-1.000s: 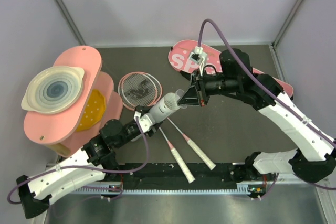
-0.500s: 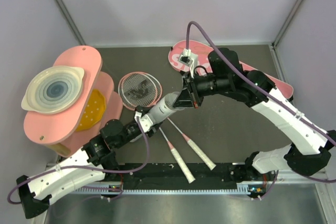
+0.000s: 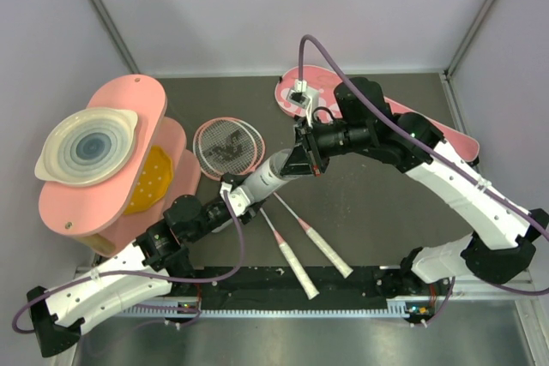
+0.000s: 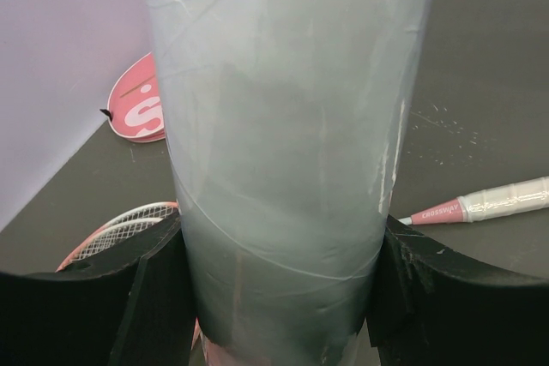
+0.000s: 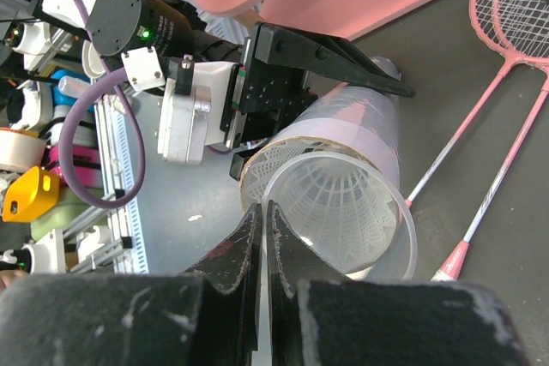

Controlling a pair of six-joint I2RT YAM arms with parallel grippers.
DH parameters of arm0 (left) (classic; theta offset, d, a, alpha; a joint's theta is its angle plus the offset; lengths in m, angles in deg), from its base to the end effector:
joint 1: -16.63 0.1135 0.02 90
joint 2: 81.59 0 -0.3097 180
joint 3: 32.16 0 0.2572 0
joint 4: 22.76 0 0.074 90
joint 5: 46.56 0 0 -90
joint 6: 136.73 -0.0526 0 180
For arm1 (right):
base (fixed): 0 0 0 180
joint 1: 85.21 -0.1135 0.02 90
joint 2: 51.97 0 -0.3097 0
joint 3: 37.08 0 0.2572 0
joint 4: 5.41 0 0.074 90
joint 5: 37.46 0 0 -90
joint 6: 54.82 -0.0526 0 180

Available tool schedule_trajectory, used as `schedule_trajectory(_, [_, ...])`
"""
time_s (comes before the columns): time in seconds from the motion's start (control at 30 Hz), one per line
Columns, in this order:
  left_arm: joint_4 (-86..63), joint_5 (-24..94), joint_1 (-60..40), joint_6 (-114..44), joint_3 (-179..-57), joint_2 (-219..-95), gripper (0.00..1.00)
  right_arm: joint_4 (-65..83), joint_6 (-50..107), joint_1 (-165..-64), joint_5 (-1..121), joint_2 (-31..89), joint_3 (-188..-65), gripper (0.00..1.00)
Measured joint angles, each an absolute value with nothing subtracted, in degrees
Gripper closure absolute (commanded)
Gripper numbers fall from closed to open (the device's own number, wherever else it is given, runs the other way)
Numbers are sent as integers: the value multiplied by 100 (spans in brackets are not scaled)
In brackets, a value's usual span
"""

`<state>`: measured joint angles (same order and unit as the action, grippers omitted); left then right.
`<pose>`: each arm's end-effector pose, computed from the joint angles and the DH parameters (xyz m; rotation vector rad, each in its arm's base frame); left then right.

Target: Pack up the badminton gear

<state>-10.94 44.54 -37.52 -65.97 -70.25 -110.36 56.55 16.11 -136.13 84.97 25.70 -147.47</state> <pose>0.0763 -0.1038 0.2987 0.9640 1.3186 -0.4541 0.1506 0.2301 0.4972 -0.9837 2.0531 1.2892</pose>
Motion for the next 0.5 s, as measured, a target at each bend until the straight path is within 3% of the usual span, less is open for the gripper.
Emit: schedule_trajectory(0.5, [-1123,4445,-3752,-6597,-7025,-11034,89,5495,1393,-13613,8490,2467,-14736,100])
